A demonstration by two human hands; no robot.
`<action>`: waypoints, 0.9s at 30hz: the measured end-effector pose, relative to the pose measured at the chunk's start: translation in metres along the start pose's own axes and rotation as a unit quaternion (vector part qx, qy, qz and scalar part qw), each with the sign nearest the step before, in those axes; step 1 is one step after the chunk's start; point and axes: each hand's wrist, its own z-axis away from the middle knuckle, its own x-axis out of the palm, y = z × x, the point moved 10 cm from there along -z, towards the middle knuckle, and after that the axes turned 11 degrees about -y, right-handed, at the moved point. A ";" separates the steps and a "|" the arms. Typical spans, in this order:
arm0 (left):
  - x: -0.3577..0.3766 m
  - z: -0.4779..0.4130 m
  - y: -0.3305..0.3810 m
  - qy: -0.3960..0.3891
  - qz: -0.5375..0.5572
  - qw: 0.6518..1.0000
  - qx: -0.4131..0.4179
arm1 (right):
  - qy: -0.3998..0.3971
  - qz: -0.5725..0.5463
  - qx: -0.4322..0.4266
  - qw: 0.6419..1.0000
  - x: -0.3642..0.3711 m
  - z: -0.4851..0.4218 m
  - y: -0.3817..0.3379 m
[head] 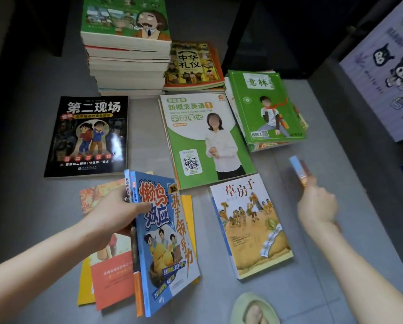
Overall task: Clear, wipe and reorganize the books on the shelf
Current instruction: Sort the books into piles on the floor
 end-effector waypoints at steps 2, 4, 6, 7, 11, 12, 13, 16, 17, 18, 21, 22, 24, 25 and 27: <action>-0.002 -0.002 -0.002 0.001 0.015 1.000 -0.004 | -0.053 0.060 -0.035 0.996 0.038 -0.001 -0.015; -0.003 -0.002 -0.004 0.002 0.037 0.999 -0.005 | -0.092 0.098 -0.071 0.988 0.062 -0.001 -0.029; -0.002 -0.002 -0.005 -0.001 0.054 0.999 -0.006 | -0.106 0.099 -0.087 0.986 0.072 -0.006 -0.033; -0.001 -0.001 -0.005 -0.003 0.059 0.998 -0.004 | -0.112 0.095 -0.089 0.985 0.073 -0.010 -0.032; 0.008 0.002 0.005 -0.035 0.079 0.996 0.012 | -0.151 0.101 -0.111 0.977 0.077 -0.020 -0.031; 0.011 0.002 0.008 -0.047 0.080 0.996 0.018 | -0.165 0.082 -0.106 0.977 0.073 -0.020 -0.033; 0.015 0.003 0.012 -0.057 0.079 0.995 0.025 | -0.171 0.058 -0.101 0.978 0.065 -0.017 -0.037; 0.023 0.004 0.020 -0.087 0.084 0.992 0.040 | -0.121 -0.061 -0.160 0.978 0.019 0.011 -0.079; 0.025 0.003 0.021 -0.095 0.087 0.991 0.041 | -0.131 -0.147 -0.199 0.960 0.008 0.028 -0.101; 0.026 0.003 0.022 -0.101 0.088 0.990 0.042 | -0.172 -0.248 -0.233 0.925 0.000 0.050 -0.123; 0.030 -0.002 0.021 -0.118 0.083 0.989 0.040 | -0.314 -0.373 -0.313 0.815 -0.006 0.124 -0.186; 0.032 -0.003 0.021 -0.125 0.085 0.988 0.038 | -0.331 -0.368 -0.335 0.802 -0.006 0.142 -0.199; 0.036 -0.005 0.020 -0.137 0.099 0.985 0.035 | -0.329 -0.323 -0.371 0.806 -0.004 0.166 -0.214; 0.038 -0.006 0.020 -0.143 0.105 0.983 0.035 | -0.324 -0.296 -0.379 0.815 -0.004 0.170 -0.216; 0.041 -0.006 0.022 -0.155 0.107 0.981 0.038 | -0.320 -0.302 -0.376 0.815 -0.003 0.169 -0.214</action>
